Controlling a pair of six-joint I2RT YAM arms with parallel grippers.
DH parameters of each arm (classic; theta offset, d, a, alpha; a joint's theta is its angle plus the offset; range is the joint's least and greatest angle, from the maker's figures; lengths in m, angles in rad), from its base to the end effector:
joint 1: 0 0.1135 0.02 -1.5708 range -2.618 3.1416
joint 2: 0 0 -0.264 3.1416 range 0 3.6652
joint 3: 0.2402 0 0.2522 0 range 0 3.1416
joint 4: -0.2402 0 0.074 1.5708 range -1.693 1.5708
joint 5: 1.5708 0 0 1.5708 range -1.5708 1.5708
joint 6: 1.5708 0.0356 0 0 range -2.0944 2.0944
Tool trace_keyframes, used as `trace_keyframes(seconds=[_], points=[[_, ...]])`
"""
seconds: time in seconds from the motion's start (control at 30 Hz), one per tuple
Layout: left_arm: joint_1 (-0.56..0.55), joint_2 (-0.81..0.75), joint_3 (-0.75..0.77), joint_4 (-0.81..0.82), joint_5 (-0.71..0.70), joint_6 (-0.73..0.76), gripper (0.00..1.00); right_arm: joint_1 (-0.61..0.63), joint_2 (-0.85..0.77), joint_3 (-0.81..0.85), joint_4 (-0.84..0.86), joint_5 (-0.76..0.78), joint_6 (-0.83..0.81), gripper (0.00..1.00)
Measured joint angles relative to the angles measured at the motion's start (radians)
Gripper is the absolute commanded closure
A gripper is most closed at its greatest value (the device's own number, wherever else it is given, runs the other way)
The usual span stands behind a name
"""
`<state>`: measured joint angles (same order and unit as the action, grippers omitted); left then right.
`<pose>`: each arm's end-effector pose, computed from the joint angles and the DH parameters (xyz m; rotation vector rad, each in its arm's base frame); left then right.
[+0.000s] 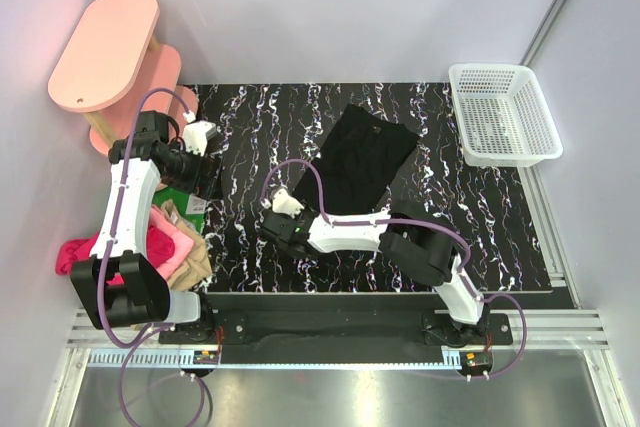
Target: Fold and stack the t-shirts
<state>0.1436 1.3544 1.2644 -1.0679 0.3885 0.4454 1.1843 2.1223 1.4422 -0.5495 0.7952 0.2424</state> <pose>0.2549 0.0232 0.3111 0.5003 2.5724 -0.3338 0.1817 0.3791 0.1377 -0.9083 2.1559 -0.4780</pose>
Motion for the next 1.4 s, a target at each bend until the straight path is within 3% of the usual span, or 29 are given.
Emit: trace_keyframes(seconds=[0.13, 0.2, 0.53, 0.93, 1.4], points=[[0.0, 0.0, 0.0, 0.0, 0.0, 0.0, 0.01, -0.001, 0.004, -0.003, 0.003, -0.031, 0.01, 0.95], [0.0, 0.0, 0.001, 0.0, 0.0, 0.0, 0.01, -0.002, 0.004, -0.003, -0.001, -0.034, 0.014, 1.0], [0.0, -0.009, 0.001, 0.0, 0.0, 0.0, 0.01, 0.014, -0.011, 0.059, -0.132, -0.16, 0.047, 1.0], [0.0, -0.039, 0.016, -0.013, 0.0, 0.0, 0.01, 0.282, -0.02, 0.371, -0.35, -0.347, 0.097, 1.0], [-0.001, -0.039, 0.056, -0.039, 0.005, 0.0, 0.01, 0.269, -0.18, 0.505, -0.433, -0.359, 0.12, 1.0]])
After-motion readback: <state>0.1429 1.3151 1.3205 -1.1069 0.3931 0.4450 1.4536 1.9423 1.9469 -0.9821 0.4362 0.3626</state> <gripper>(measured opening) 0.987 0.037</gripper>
